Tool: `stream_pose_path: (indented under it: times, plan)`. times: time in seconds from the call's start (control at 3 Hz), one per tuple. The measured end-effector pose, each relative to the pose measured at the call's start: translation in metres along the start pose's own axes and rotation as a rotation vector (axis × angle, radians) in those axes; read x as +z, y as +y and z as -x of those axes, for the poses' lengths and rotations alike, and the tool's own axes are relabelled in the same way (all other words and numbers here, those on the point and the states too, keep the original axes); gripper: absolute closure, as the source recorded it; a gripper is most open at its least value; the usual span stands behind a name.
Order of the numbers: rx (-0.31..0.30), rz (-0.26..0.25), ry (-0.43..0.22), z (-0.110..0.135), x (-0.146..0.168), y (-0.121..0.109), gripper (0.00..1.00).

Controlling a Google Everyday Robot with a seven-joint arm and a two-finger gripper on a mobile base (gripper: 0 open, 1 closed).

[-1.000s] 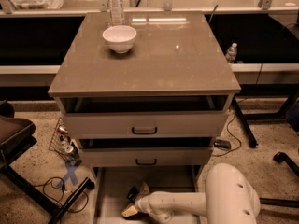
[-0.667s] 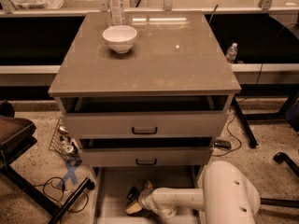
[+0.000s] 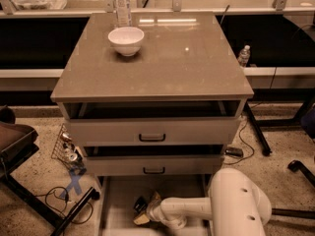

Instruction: Pick rxbar blueberry from bottom drawer and place on counter

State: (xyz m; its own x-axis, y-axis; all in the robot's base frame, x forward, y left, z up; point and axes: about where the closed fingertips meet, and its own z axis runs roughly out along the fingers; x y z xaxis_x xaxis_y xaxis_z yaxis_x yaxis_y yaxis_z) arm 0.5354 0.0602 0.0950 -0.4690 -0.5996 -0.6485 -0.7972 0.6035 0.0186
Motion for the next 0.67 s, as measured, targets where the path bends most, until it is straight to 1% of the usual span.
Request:
stream_pose_path:
  times: [0.67]
  plan:
    - [0.000, 0.000, -0.001, 0.0055, -0.0058, 0.0006, 0.71]
